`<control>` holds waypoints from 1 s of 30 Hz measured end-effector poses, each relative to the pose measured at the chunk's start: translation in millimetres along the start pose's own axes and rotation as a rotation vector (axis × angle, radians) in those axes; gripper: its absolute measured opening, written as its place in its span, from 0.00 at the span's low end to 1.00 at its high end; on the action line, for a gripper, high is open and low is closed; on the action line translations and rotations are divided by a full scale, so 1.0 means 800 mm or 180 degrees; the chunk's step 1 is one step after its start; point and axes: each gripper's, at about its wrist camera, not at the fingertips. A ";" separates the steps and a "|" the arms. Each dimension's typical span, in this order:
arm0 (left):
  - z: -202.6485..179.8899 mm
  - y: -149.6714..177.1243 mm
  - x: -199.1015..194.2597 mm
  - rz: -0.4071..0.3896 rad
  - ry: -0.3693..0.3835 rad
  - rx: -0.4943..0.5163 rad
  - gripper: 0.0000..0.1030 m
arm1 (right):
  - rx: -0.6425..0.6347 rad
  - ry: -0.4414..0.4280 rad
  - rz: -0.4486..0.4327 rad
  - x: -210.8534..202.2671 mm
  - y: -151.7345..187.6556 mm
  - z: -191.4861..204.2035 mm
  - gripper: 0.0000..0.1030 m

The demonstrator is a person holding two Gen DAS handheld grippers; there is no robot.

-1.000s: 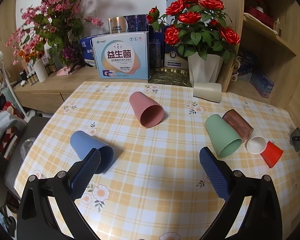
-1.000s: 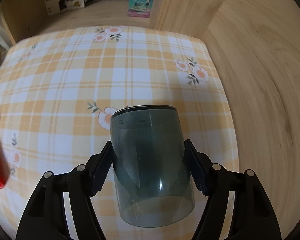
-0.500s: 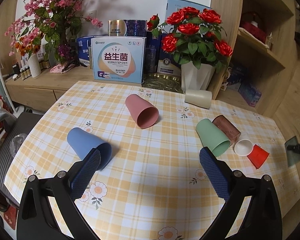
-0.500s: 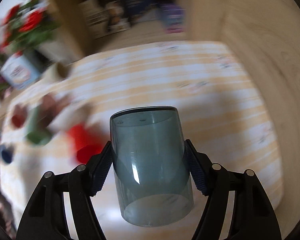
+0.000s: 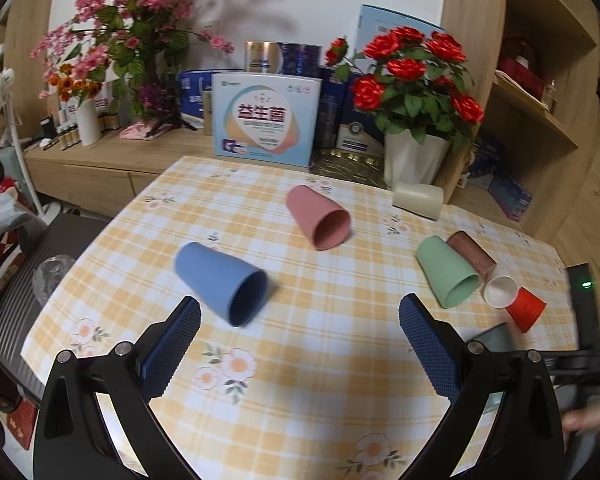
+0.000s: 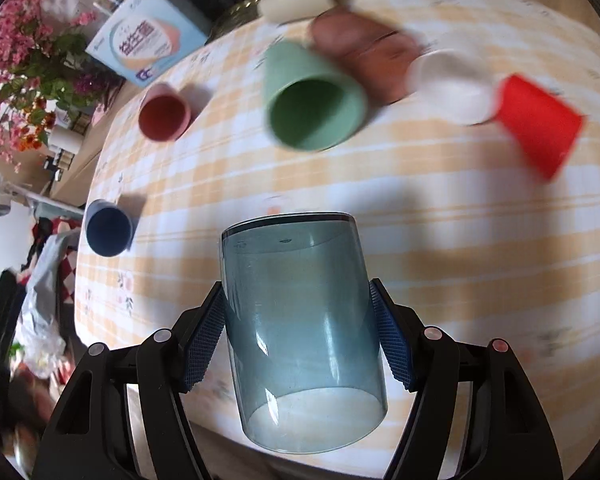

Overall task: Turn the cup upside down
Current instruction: 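Lift the dark green cup with the right tool and rotate it, then pass the dark green cup from the right tool into the left tool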

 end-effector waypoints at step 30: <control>-0.030 0.001 0.006 0.0274 0.0296 0.0088 0.94 | -0.0070 0.0134 -0.0651 -0.051 0.011 0.004 0.84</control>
Point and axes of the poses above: each gripper's, at about its wrist camera, not at the fingertips, and x roughly the way its jaws point, z to its left, y to its underside, and after that the axes turned 11 degrees about -x, right-handed
